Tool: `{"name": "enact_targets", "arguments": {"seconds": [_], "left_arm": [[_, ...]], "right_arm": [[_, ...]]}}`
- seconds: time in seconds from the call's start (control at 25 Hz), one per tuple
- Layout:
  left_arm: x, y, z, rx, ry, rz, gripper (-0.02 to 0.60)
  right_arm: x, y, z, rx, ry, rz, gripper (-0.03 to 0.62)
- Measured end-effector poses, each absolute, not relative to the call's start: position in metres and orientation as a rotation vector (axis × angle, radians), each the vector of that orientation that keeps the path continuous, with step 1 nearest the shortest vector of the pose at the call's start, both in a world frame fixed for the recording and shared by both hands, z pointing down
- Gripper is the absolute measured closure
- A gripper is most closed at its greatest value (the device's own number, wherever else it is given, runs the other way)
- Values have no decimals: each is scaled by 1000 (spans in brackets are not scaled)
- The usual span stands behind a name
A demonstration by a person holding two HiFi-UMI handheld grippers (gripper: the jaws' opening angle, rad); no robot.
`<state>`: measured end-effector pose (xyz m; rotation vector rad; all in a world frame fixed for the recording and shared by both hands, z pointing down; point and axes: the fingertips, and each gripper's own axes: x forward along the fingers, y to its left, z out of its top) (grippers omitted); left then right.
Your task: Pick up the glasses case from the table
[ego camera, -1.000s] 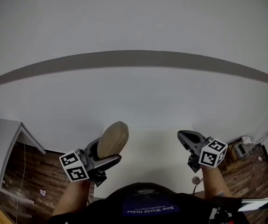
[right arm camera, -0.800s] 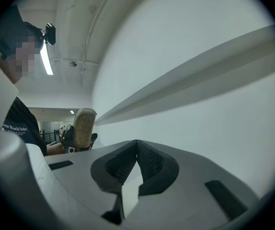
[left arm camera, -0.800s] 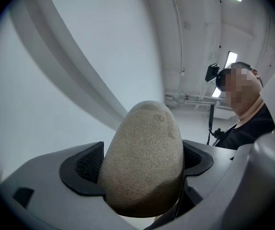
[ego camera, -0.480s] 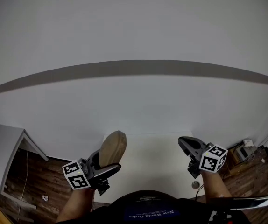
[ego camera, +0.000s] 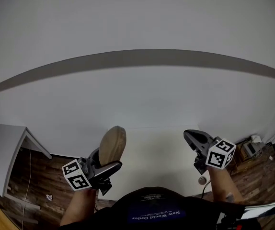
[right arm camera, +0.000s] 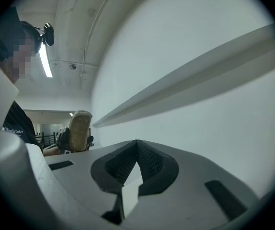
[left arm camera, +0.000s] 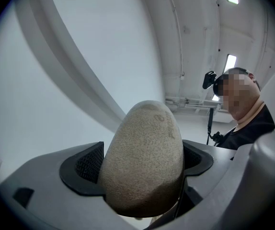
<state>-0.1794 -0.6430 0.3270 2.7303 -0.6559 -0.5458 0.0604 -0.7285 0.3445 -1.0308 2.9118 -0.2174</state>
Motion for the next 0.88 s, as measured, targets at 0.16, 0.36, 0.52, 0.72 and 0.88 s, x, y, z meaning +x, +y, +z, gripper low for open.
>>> {"name": "enact_targets", "arguments": {"seconds": [0.16, 0.36, 0.52, 0.72, 0.88], "left_arm": [[-180, -643, 326, 2731, -659, -542, 104], [-179, -645, 329, 2729, -655, -532, 104], [-175, -646, 329, 2731, -644, -522, 104], [-175, -648, 330, 2729, -639, -522, 104], [-177, -649, 331, 2729, -635, -521, 104]], "right_arm": [[61, -729, 347, -1036, 2916, -224, 594], [61, -730, 350, -1037, 2917, -231, 594], [63, -731, 352, -1041, 2917, -234, 594], [63, -733, 355, -1047, 2918, -241, 594], [61, -733, 354, -1048, 2920, -233, 594]]}}
